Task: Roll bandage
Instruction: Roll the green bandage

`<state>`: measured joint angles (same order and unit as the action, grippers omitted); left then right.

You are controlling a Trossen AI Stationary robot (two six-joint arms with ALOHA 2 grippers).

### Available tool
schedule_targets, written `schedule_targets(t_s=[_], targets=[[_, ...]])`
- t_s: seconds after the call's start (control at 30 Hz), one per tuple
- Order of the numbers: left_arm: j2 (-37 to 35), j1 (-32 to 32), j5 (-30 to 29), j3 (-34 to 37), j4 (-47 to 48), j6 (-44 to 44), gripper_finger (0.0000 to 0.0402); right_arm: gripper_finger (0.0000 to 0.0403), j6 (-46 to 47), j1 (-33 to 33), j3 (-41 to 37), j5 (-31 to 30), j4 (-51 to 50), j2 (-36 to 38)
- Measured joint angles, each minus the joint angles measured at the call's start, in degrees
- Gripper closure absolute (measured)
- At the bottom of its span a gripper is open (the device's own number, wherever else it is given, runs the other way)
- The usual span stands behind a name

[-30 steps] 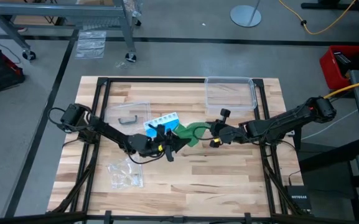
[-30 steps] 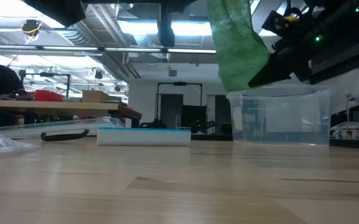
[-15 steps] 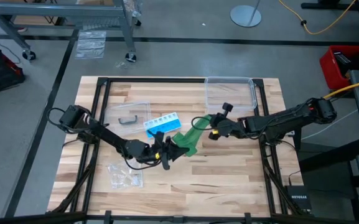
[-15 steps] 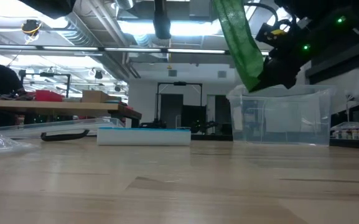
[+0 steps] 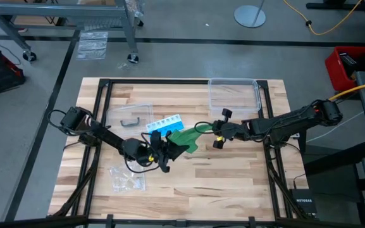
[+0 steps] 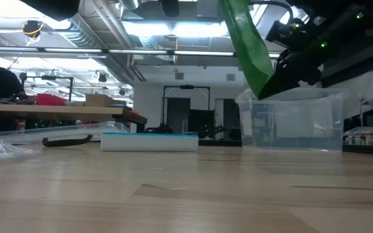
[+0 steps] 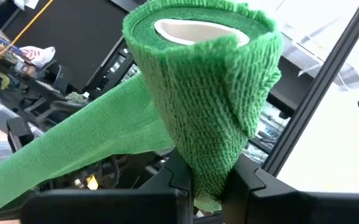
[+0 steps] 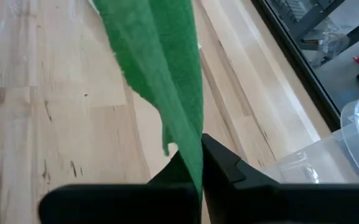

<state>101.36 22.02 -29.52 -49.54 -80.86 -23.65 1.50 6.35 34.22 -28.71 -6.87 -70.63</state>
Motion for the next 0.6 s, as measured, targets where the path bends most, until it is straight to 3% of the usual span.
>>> schedule_targets(t_s=[0.23, 0.6], targets=[[0.0, 0.0, 0.2, 0.0, 0.4, 0.2, 0.0368, 0.0351, 0.2, 0.0, 0.0, 5.3, 0.6, 0.0], [0.0, 0.0, 0.2, 0.0, 0.9, 4.4, 0.0368, 0.0187, 2.8, 0.0, 0.0, 7.3, 0.7, 0.0]])
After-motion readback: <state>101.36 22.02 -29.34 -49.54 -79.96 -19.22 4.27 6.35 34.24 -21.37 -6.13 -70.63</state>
